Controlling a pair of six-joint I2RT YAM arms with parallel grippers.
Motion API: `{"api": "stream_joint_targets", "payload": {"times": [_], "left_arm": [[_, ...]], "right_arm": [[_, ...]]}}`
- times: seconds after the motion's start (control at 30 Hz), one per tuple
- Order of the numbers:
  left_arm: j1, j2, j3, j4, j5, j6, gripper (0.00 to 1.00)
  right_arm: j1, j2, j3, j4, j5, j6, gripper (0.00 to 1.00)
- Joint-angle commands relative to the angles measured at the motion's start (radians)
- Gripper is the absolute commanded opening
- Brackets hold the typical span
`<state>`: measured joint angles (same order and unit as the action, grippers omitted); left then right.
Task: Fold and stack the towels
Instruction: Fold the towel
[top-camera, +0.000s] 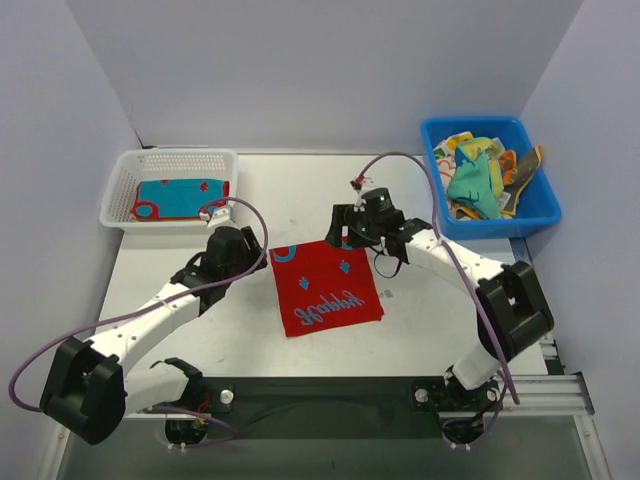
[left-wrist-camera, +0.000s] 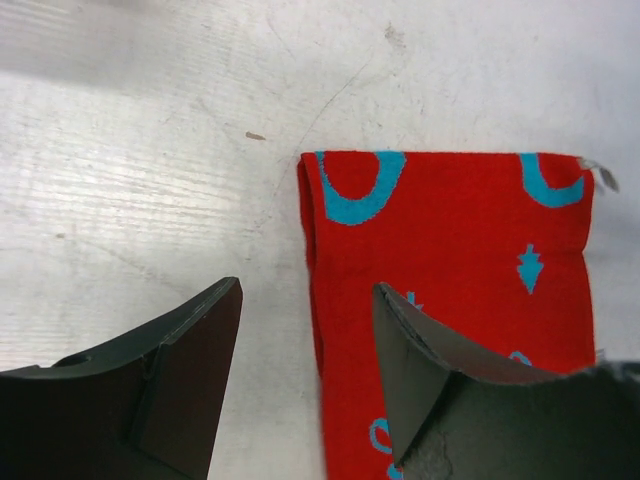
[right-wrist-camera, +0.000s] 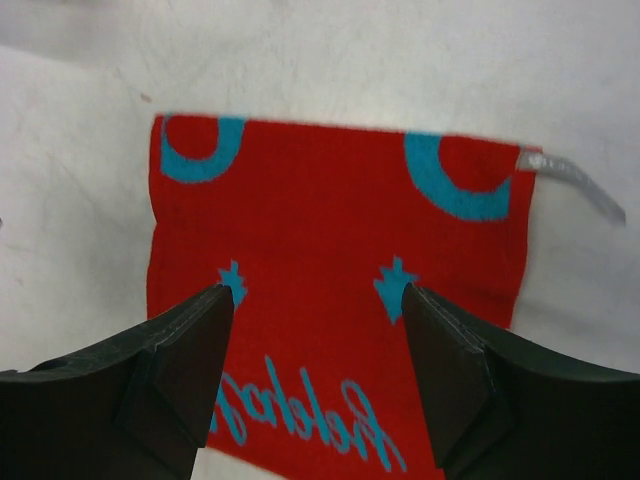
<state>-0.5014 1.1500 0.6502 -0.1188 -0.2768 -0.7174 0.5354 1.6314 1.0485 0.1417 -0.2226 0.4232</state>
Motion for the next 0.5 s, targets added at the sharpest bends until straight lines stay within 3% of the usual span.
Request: {"api": "stream_joint_targets", "payload": {"times": [0.0,0.17,0.37,0.47], "left_arm": [[0.011,-0.035,0.098,-0.2,0.008,0.13,0.65],[0.017,-0.081,0.144,-0.314,0.021,0.174,0.76],[0.021,-0.11,0.131,-0.329,0.045,0.174,0.92],[0.024,-0.092,0.135,-0.329,0.06,0.174,0.94]], "right_arm": [[0.026,-0.059,0.004,-0.436,0.072,-0.149,0.69],[0.084,-0.068,-0.073,-0.611,0.117,-0.169,0.64],[0.189,-0.11,-0.195,-0.654,0.16,-0.089,0.56],[0.225,-0.116,-0.228,-0.677,0.143,-0.044,0.53]]}}
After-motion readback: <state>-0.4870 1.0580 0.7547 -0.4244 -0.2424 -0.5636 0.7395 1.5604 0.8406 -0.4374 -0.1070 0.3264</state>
